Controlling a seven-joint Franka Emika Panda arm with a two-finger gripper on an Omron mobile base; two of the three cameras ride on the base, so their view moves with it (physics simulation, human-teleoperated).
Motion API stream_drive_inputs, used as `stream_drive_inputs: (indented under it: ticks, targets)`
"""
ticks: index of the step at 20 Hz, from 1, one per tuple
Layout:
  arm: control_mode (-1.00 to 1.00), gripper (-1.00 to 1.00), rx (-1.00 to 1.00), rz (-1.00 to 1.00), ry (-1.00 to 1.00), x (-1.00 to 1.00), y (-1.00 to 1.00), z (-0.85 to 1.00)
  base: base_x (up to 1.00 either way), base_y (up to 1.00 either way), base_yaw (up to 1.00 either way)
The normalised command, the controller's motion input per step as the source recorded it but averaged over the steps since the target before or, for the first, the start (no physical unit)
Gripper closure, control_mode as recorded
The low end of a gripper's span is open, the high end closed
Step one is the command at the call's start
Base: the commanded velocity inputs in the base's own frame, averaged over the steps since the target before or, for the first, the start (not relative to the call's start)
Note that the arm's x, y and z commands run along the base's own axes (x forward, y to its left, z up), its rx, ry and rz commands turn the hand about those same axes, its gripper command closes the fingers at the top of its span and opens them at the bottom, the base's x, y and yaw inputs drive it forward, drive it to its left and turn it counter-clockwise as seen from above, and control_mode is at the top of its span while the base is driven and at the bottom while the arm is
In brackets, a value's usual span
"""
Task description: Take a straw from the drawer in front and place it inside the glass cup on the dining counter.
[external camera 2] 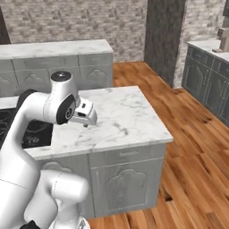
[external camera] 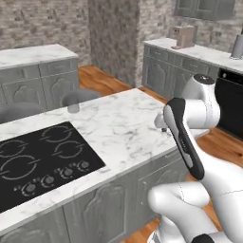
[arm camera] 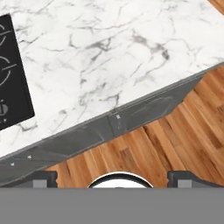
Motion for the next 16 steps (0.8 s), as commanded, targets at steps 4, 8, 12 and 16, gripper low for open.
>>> stream_drive_inputs:
  ticks: [4,8,12,16]
  targets:
    - [1.00,-1.00,0.00,0.00,0.00,0.00,0.00,0.00,-0.14,0.00,-0.26]
    - [-1.00,-1.00,0.04,-0.08,0.00,-0.08,-0.06,-0.14,-0.21,-0.01,-0.19]
    - [-1.00,-1.00,0.22,-0.34,0.00,-0.29,-0.65,-0.82,0.00,0.00,0.00]
    - [-1.00,-1.00,0.42,-0.02,0.08,-0.19,-1.00,-0.72,0.00,0.00,0.00]
